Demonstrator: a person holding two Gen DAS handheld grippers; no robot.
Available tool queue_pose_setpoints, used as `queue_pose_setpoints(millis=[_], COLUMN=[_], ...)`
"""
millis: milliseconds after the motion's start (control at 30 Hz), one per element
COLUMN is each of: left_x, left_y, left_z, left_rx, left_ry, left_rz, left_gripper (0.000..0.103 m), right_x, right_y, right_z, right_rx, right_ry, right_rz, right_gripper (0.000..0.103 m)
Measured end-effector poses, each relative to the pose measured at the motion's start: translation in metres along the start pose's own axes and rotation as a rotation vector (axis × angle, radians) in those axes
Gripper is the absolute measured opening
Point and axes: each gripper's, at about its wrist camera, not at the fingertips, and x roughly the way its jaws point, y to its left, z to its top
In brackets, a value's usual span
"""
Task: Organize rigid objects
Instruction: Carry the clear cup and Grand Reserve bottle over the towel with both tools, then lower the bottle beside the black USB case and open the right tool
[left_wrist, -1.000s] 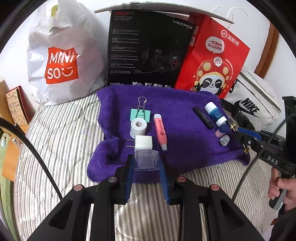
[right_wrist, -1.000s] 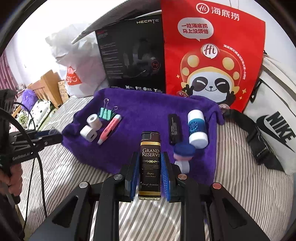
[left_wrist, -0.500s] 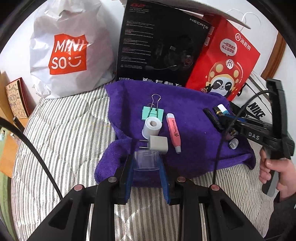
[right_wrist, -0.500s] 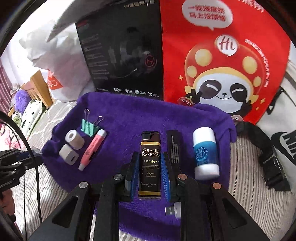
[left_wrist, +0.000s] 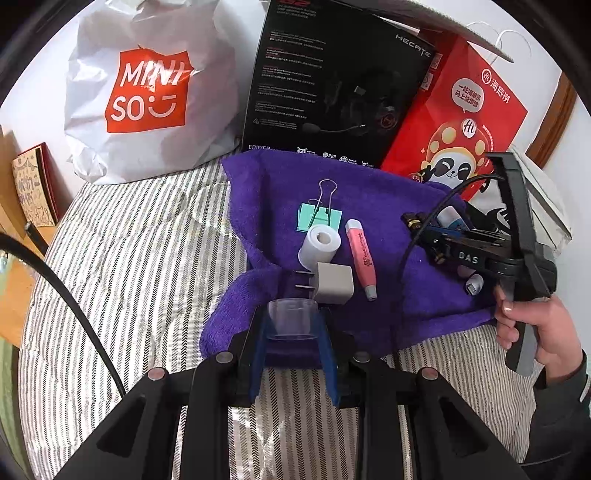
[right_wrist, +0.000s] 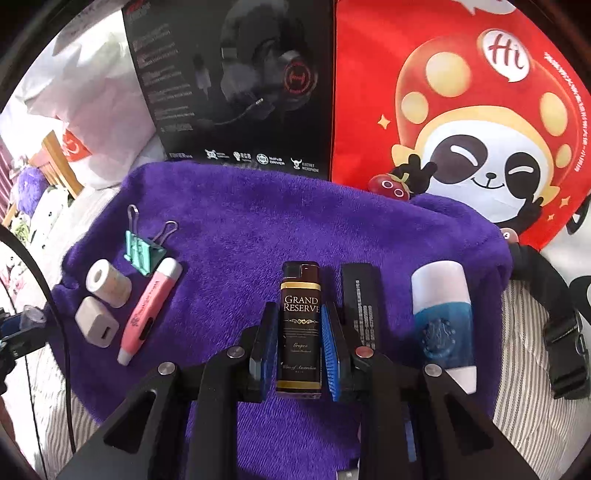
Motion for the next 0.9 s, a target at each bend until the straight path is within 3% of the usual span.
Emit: queue_pose_setpoints(millis=[233,300,367,400,900], left_x=[-0.001,-0.001,-0.002,-0.003,-0.009], left_y=[-0.001,-0.001,-0.002,-0.002,-0.034], left_z=[0.0,0.0,0.0,0.0,0.003], left_rx=[0.004,0.007,0.007,0.007,0.051], left_ry=[0.004,0.006,0.007,0.007,-0.003], left_rz=[0.002,0.003,0.002,0.002,-0.02], left_gripper=[0.025,0.025,0.025,0.025,0.025], right_x=[0.003,0.004,0.003,0.003,-0.078], right_y=[0.002,0.003,0.004,0.005,-0.005], right_z=[0.001,0.002,0.002,0.002,-0.044], right_rx=[-0.017,-0.015,-0.014,-0.015,-0.017], right_ry=[0.006,0.014,0.023,0.026,-0.069], right_rz=[0.001,0.018,0.031,0.023,0.012], right_gripper=[0.024,0.03,0.044,0.046,0.047])
